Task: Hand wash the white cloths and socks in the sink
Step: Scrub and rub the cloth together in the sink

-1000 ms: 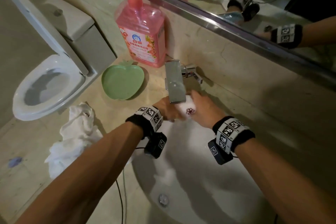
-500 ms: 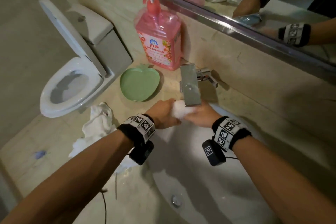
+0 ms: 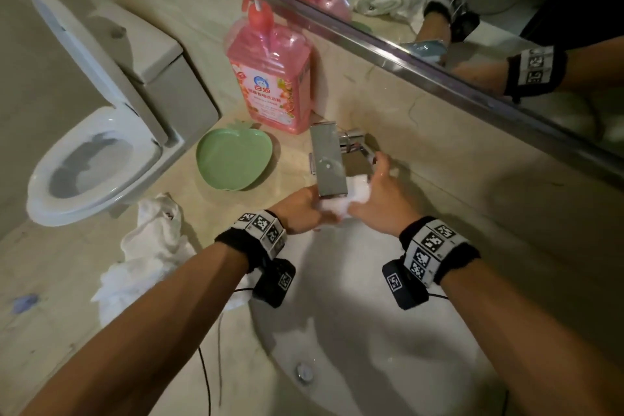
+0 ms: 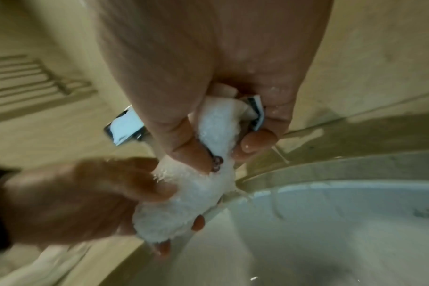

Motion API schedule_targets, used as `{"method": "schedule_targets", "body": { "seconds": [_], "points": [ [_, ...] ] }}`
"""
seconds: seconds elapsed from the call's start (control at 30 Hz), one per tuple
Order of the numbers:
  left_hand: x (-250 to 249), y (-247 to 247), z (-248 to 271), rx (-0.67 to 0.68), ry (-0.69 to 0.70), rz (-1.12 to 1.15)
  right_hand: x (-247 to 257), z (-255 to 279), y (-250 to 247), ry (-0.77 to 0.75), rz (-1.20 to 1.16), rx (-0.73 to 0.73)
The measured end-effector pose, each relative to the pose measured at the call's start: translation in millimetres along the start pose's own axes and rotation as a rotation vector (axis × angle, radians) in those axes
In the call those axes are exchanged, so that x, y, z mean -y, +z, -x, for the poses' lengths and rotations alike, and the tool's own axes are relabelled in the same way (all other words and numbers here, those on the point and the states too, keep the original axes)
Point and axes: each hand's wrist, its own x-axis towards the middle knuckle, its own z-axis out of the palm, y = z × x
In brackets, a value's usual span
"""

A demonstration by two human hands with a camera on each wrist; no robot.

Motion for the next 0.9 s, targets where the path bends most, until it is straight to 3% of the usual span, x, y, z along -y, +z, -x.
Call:
{"method": "schedule_targets", "body": {
  "seconds": [0.1, 0.27, 0.37, 0.5, 0.73, 0.8, 0.9],
  "points": [
    [4, -3, 7, -0.017, -0.054, -0.3, 16, 6, 11, -0.041, 0.031, 0.025],
    [-3, 11, 17, -0.195, -0.069, -0.705, 12, 17, 9, 0.029, -0.128, 0.176],
    [-7, 8, 34, -0.225, 0.028, -0.919, 1, 42, 13, 0.091, -0.377, 0.328],
    [-12, 8, 71, -0.183, 0.215, -0.973, 3, 74, 8, 0.231, -0.681, 0.45],
    [-58, 17, 125, -0.119, 0.485, -1.116, 30, 126, -2, 0.181, -0.738, 0.684],
    [-66, 20, 132, -0.091, 0.493, -1.187, 36, 139, -1, 0.203, -0.733, 0.687],
    [-71, 32, 138, -0.1, 0.389, -1.269, 40, 154, 5, 0.25, -0.571, 0.517]
  ]
}}
